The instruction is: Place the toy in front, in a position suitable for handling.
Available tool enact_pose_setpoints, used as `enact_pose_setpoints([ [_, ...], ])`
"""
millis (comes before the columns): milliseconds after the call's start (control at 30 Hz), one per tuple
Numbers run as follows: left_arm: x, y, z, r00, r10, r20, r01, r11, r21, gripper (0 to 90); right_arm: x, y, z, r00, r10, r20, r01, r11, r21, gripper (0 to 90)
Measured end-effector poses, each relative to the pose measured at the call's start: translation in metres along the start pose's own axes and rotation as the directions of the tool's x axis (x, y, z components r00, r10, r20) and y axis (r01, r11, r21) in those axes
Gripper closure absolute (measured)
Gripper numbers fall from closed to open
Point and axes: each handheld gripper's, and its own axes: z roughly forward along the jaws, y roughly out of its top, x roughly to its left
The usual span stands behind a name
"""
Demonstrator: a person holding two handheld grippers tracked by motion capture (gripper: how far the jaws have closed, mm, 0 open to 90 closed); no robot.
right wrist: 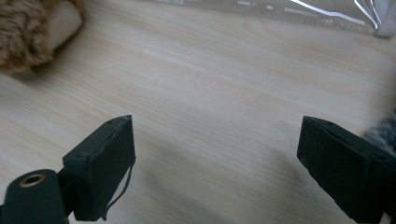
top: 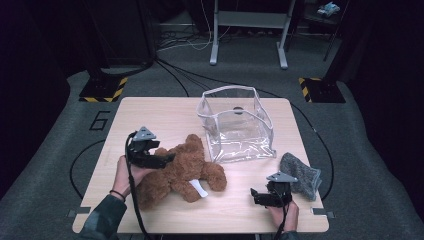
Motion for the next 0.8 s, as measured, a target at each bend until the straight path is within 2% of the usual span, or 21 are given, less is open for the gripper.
enact_pose_setpoints([
  [67, 0.001, -0.009, -0.008, 0.9989, -0.004, -0.047, 0.004, 0.9999, 0.012, 17.2, 0.007, 0.007, -0.002, 0.9999, 0.001, -0.016, -0.001, 1.000, -0.004, 11.0],
  [133, 0.001, -0.019, -0.015, 0.9977, -0.030, -0.060, 0.031, 0.9994, 0.016, 15.5, 0.014, 0.016, -0.003, 0.9992, -0.025, -0.030, 0.025, 1.000, -0.012, 11.3],
  [167, 0.001, -0.024, -0.018, 0.9969, -0.031, -0.072, 0.032, 0.9994, 0.014, 14.8, 0.018, 0.021, -0.003, 0.9985, -0.039, -0.038, 0.039, 0.999, -0.014, 11.4],
  [233, 0.000, -0.033, -0.024, 0.9954, -0.043, -0.085, 0.045, 0.9988, 0.018, 14.0, 0.028, 0.031, -0.003, 0.9972, -0.050, -0.055, 0.049, 0.999, -0.020, 11.7],
  [333, -0.001, -0.047, -0.030, 0.9938, -0.057, -0.095, 0.061, 0.9975, 0.036, 11.7, 0.042, 0.046, -0.001, 0.9918, -0.093, -0.087, 0.091, 0.995, -0.035, 12.1],
  [433, -0.002, -0.059, -0.028, 0.9930, -0.054, -0.105, 0.063, 0.9945, 0.084, 11.3, 0.056, 0.061, 0.006, 0.9856, -0.119, -0.120, 0.116, 0.993, -0.034, 12.5],
  [467, -0.002, -0.063, -0.026, 0.9932, -0.056, -0.102, 0.066, 0.9933, 0.095, 11.6, 0.061, 0.066, 0.010, 0.9845, -0.122, -0.126, 0.119, 0.992, -0.027, 12.5],
  [533, 0.001, -0.070, -0.023, 0.9927, -0.089, -0.081, 0.096, 0.9914, 0.089, 12.3, 0.070, 0.075, 0.019, 0.9776, -0.154, -0.143, 0.153, 0.988, -0.019, 12.8],
  [600, 0.003, -0.076, -0.020, 0.9912, -0.110, -0.073, 0.116, 0.9903, 0.077, 12.6, 0.080, 0.083, 0.032, 0.9754, -0.148, -0.163, 0.152, 0.988, 0.010, 13.3],
  [633, 0.005, -0.078, -0.019, 0.9916, -0.117, -0.056, 0.121, 0.9895, 0.079, 13.9, 0.081, 0.086, 0.038, 0.9708, -0.160, -0.178, 0.166, 0.986, 0.015, 13.7],
  [733, 0.007, -0.084, -0.015, 0.9918, -0.121, -0.042, 0.124, 0.9892, 0.079, 22.0, 0.087, 0.089, 0.056, 0.9637, -0.175, -0.202, 0.191, 0.979, 0.064, 15.8],
  [767, 0.008, -0.085, -0.016, 0.9925, -0.116, -0.039, 0.119, 0.9882, 0.096, 25.4, 0.088, 0.090, 0.060, 0.9628, -0.162, -0.216, 0.183, 0.980, 0.079, 18.4],
  [800, 0.009, -0.086, -0.015, 0.9919, -0.121, -0.040, 0.124, 0.9888, 0.084, 28.1, 0.089, 0.090, 0.064, 0.9603, -0.147, -0.237, 0.174, 0.980, 0.094, 22.8],
])
